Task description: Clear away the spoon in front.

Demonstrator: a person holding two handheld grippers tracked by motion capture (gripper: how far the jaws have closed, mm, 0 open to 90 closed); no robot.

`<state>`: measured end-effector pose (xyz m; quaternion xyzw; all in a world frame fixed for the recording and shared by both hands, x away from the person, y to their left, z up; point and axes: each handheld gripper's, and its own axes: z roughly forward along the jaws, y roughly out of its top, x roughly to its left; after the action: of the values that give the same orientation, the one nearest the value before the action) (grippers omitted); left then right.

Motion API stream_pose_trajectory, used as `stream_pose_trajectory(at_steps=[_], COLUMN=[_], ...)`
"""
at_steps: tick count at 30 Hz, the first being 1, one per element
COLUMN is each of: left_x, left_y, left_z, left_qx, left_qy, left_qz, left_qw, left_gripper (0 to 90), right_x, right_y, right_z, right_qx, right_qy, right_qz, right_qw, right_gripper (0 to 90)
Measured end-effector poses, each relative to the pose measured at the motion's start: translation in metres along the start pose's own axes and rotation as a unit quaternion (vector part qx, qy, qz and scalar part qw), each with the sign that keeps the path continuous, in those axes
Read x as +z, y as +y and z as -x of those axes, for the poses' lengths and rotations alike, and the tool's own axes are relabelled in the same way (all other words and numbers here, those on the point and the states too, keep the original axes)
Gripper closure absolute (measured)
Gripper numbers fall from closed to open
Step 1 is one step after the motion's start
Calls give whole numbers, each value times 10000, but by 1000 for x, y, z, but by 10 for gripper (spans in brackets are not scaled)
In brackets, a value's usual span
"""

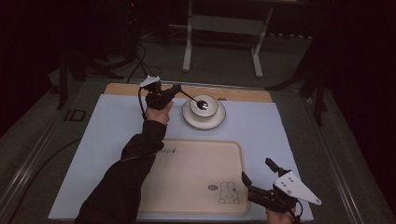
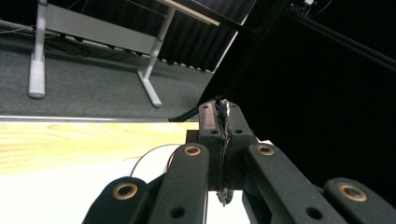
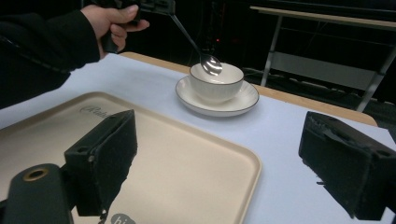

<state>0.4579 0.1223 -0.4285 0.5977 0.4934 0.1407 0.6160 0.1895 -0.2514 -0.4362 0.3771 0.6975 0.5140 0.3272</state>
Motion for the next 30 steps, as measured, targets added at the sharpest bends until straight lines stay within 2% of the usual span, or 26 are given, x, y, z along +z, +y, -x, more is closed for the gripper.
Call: stream_pose_trajectory(at_steps=[2, 12, 20, 22, 23, 30], left_x=[-5, -28, -52, -52, -60, -86], left_y=[3, 22, 34, 34, 38, 53], left_z=[0, 3, 2, 2, 2, 1], left_qx=[-40, 95, 261, 261, 332, 485], left_qy=[-53, -176, -138, -138, -132, -160], left_qz=[14, 65, -20, -20, -36, -59], left_qw=[10000, 9998, 9996, 9996, 9994, 9987], left_gripper=[895, 895, 895, 895, 895, 895], right_x=[0, 0, 1, 1, 1, 2], right_y=[0, 0, 0, 0, 0, 0], right_z=[0, -1, -2, -2, -2, -3], right_qx=[0, -38, -57, -64, -64, -76], right_qy=[-6, -6, -6, -5, -5, -6], right_qz=[7, 11, 18, 14, 14, -7], right_qw=[10000, 10000, 10000, 10000, 10000, 10000], right_gripper=[114, 114, 114, 114, 114, 114])
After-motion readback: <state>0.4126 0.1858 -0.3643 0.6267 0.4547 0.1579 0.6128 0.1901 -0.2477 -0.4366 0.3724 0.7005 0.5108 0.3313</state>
